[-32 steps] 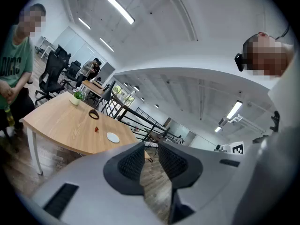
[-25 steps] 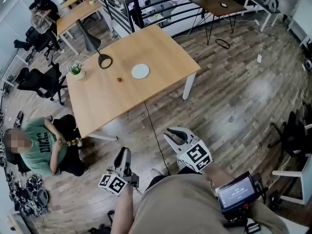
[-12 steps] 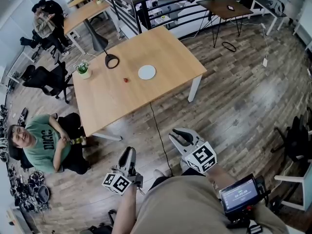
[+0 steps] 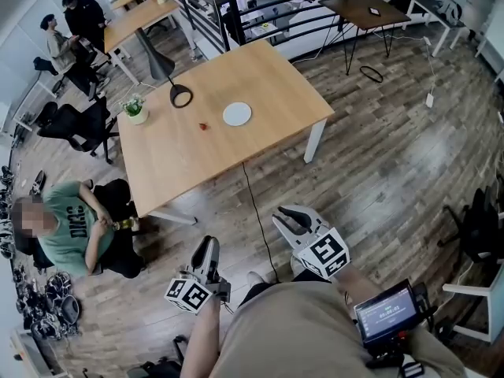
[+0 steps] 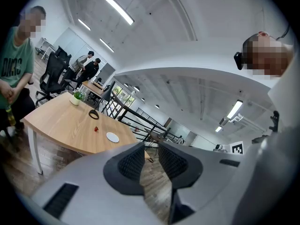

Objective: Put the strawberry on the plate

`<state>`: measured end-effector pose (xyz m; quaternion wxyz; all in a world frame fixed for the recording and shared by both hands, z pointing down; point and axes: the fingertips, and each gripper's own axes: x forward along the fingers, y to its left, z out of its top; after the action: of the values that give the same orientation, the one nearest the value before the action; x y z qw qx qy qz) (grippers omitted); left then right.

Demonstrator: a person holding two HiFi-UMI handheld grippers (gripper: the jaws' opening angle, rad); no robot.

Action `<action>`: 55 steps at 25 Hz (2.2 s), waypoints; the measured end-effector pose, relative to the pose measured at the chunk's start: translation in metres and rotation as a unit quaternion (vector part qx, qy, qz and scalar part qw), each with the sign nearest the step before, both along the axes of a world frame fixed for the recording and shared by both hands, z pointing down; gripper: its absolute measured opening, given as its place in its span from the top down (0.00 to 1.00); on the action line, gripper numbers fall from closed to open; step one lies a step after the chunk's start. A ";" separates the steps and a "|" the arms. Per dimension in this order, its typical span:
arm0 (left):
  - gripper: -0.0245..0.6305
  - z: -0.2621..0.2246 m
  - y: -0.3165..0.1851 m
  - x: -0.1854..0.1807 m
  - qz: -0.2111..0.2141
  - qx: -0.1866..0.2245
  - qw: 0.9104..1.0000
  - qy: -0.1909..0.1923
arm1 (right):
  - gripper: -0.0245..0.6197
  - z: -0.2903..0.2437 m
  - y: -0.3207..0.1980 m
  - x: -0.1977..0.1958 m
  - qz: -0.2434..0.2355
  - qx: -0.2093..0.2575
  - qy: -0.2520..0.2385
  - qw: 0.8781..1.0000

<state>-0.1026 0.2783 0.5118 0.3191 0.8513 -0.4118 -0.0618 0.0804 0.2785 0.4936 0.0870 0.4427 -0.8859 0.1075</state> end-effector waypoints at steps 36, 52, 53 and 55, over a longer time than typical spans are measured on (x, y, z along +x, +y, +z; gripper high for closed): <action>0.85 -0.010 0.022 0.069 -0.060 0.015 0.998 -0.007 | 0.87 -0.007 -0.001 0.068 -0.055 0.018 -0.009 0.998; 0.85 -0.007 0.027 0.088 -0.081 0.005 0.997 -0.018 | 0.87 0.004 -0.014 0.086 -0.068 0.009 -0.025 0.997; 0.85 -0.007 0.025 0.084 -0.082 0.006 0.996 -0.018 | 0.87 0.006 -0.014 0.084 -0.067 0.007 -0.026 0.997; 0.85 -0.006 0.020 0.077 -0.083 0.007 0.996 -0.016 | 0.87 0.008 -0.015 0.079 -0.065 0.006 -0.026 0.997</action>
<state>-0.0255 0.2980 0.5060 0.3007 0.8172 -0.4855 -0.0774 0.1593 0.2631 0.5013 0.0675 0.3814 -0.9157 0.1075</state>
